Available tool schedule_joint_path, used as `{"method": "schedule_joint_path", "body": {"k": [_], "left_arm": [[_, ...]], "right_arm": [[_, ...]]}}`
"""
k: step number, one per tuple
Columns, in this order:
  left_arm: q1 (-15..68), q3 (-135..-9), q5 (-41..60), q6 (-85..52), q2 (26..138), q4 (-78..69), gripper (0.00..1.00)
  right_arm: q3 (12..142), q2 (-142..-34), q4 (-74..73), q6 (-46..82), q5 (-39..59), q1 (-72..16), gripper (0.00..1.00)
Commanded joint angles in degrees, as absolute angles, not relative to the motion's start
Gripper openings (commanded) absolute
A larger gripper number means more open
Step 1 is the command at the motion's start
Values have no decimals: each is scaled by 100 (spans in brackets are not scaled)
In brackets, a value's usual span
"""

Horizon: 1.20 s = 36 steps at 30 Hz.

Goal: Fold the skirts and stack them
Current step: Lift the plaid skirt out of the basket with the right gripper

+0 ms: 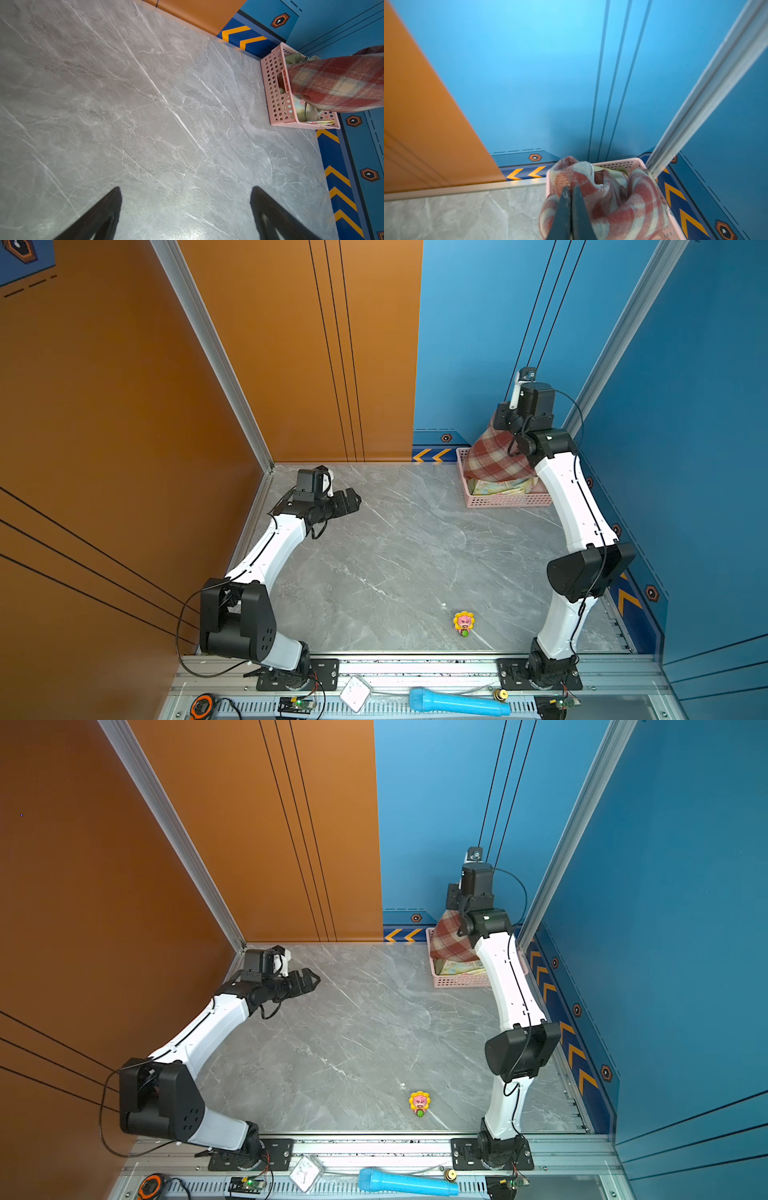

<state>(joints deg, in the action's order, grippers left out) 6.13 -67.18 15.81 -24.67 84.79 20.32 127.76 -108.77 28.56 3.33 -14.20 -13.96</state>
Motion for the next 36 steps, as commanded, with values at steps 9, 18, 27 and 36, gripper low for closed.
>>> {"method": "schedule_joint_path", "body": {"k": [9,18,27,36], "left_arm": [[229,-6614,1306,-2329,8086,1997,97],[-258,-6574,1161,-2423,8082,1995,97],[-879,-6558,1186,-2591,8154,1996,97],[-999,-6567,1188,-2605,8191,1995,96]], "right_arm": [[13892,-10529,2310,-519,-2018,-3509,0],[13458,-10624,2147,192,-1388,-3829,0],[13875,-11348,2022,1234,-465,-3706,0],[14462,-11848,1782,1766,170,-3856,0]]}}
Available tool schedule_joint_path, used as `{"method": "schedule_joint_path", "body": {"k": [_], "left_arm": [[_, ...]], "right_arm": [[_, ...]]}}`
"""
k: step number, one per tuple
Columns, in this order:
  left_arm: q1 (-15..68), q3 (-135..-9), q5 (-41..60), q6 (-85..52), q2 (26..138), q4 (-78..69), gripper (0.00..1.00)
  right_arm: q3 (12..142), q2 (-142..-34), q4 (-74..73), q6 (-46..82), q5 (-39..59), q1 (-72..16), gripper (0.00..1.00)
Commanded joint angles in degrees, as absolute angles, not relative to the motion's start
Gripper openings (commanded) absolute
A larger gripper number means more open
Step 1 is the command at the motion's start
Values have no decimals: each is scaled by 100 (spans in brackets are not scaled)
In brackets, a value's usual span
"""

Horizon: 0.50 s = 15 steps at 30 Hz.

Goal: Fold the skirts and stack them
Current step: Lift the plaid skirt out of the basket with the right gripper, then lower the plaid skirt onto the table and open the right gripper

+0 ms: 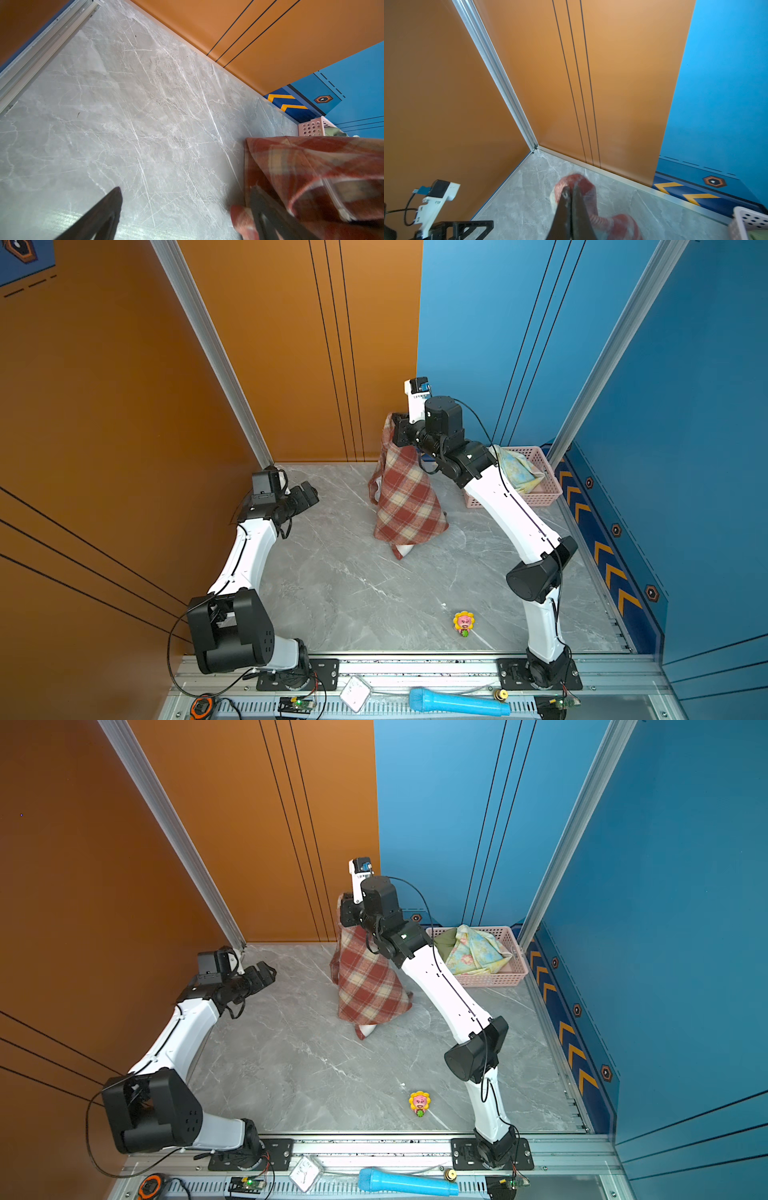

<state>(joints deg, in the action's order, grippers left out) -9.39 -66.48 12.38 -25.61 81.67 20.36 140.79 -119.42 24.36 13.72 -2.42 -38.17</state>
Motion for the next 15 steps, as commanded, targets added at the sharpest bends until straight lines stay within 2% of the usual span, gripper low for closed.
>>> {"method": "schedule_joint_path", "body": {"k": [1,8,12,15], "left_arm": [[-1010,-6570,1187,-2609,8198,1995,96],[-1106,-6564,1153,-2605,8191,1995,96],[-1105,-6550,1157,-2608,8199,1996,96],[-1067,-6528,1117,-2593,8208,1995,96]], "right_arm": [[14459,-11848,1735,1812,227,-3887,0],[14035,-11524,1672,1936,742,-3938,0],[12210,-10616,1543,1751,589,-3780,0],[9975,-9637,1198,1719,239,-3421,0]]}}
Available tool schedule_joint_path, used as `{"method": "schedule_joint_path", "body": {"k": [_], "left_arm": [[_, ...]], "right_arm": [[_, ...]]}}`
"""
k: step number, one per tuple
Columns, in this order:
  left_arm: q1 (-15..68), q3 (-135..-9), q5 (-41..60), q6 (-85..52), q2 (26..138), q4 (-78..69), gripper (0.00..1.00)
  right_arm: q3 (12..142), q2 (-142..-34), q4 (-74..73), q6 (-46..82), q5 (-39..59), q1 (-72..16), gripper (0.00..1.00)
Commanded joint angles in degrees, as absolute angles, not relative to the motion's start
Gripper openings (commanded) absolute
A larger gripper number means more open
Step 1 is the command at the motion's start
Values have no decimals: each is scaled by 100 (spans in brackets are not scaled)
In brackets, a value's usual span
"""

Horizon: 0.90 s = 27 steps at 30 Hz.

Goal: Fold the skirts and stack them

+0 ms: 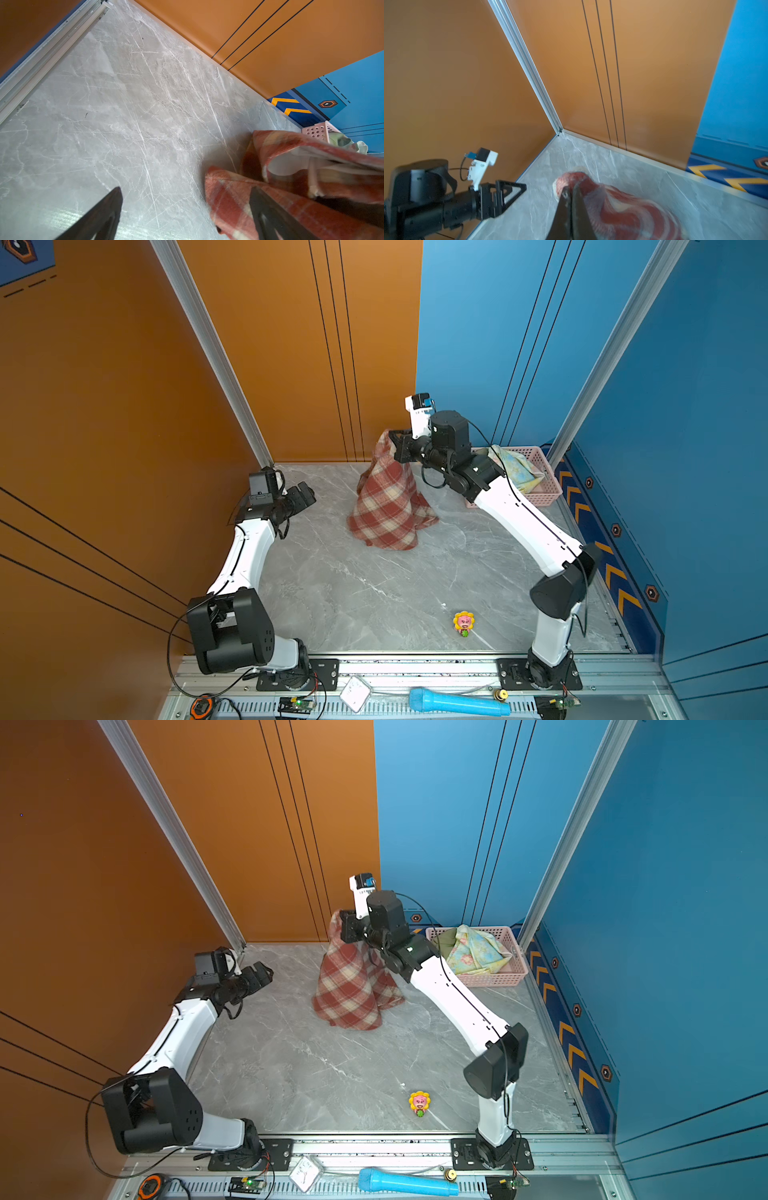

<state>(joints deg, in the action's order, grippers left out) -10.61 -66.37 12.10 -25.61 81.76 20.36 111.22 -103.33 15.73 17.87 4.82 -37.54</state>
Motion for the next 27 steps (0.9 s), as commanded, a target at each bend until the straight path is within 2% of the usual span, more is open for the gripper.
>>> {"method": "schedule_joint_path", "body": {"k": [1,2,3,6,7,8,11,21,27], "left_arm": [[-1026,-6528,1080,-2559,8211,2002,96],[-970,-6512,1028,-2534,8214,2003,96],[-925,-6511,1000,-2501,8225,2004,96],[-654,-6551,807,-2364,8289,2098,96],[-527,-6587,701,-2294,8328,2151,96],[-384,-6615,587,-2224,8377,2211,96],[70,-6701,189,-1958,8514,2334,96],[1946,-7536,-754,-776,9347,2667,96],[2699,-8444,-740,113,10319,2810,97]], "right_arm": [[9377,-9364,1179,1686,21,-3314,0],[8617,-9010,1153,1649,-248,-3181,0],[8134,-8777,1128,1624,-377,-3090,7],[6955,-8284,1248,1606,-489,-2878,50],[6724,-8211,1288,1600,-515,-2861,63],[6565,-8185,1325,1591,-536,-2843,69],[6322,-8224,1406,1616,-525,-2790,73],[5831,-8475,1279,1783,-479,-2525,74],[5205,-8173,1118,1914,-339,-2348,76]]}}
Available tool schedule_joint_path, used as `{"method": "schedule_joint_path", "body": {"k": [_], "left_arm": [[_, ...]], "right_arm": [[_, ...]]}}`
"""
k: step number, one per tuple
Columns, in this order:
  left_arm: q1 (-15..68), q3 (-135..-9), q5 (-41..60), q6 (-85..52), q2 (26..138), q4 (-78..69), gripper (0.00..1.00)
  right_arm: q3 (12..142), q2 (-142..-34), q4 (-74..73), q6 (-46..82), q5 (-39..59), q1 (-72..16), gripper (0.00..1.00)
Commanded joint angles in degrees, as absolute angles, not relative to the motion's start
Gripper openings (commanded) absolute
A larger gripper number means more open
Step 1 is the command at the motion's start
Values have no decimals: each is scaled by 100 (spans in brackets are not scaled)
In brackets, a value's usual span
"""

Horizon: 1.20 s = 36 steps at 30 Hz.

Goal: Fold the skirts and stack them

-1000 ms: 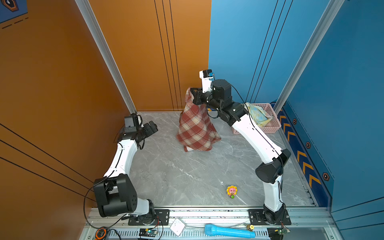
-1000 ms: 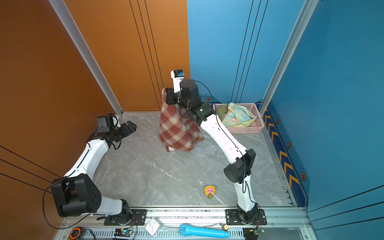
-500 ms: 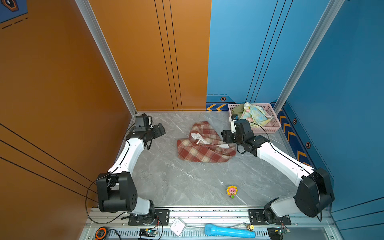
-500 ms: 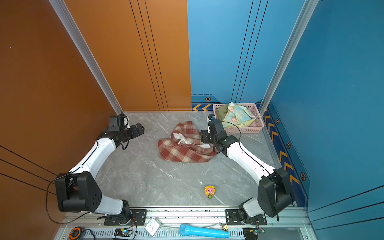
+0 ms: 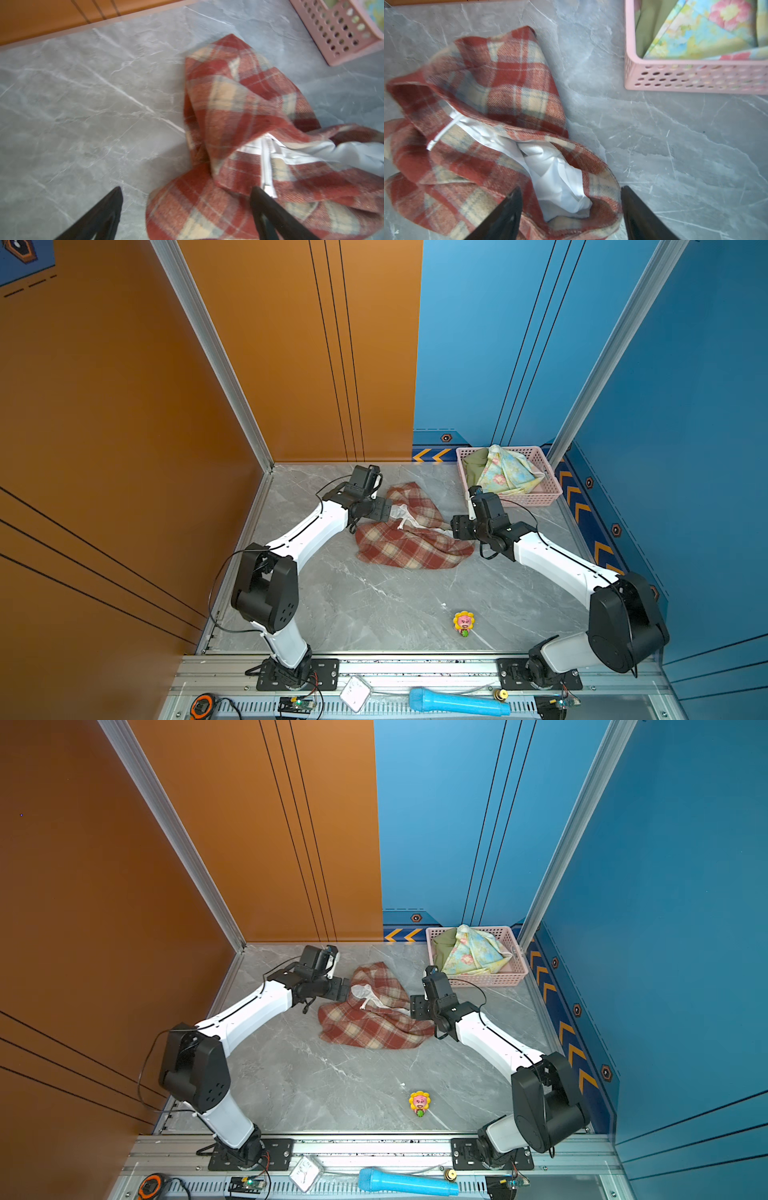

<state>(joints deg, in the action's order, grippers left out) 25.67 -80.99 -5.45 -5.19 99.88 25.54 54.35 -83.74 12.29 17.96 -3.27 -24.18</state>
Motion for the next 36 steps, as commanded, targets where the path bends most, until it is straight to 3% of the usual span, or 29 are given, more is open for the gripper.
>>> {"method": "schedule_joint_path", "body": {"k": [1,7,12,15,18,23,36], "left_arm": [[2734,-8603,-740,199,10500,2844,97],[2776,-9377,-448,554,11198,2951,96],[2779,-9791,-213,760,11677,3050,88],[2841,-9991,-54,756,11923,3043,71],[2928,-10221,-92,744,12144,3052,41],[2990,-10521,-50,490,12184,3053,0],[2941,-10653,-210,-39,12006,3054,0]], "right_arm": [[5118,-8129,1122,1916,-319,-2331,77],[4700,-7876,1159,2068,-214,-2225,77],[4555,-7842,1222,2307,-9,-2092,77],[4493,-7810,1213,2517,115,-2048,77],[4502,-7804,1192,2772,217,-2039,76],[4525,-7672,1222,2883,32,-2230,75],[4792,-8229,929,3214,-577,-3118,71]]}}
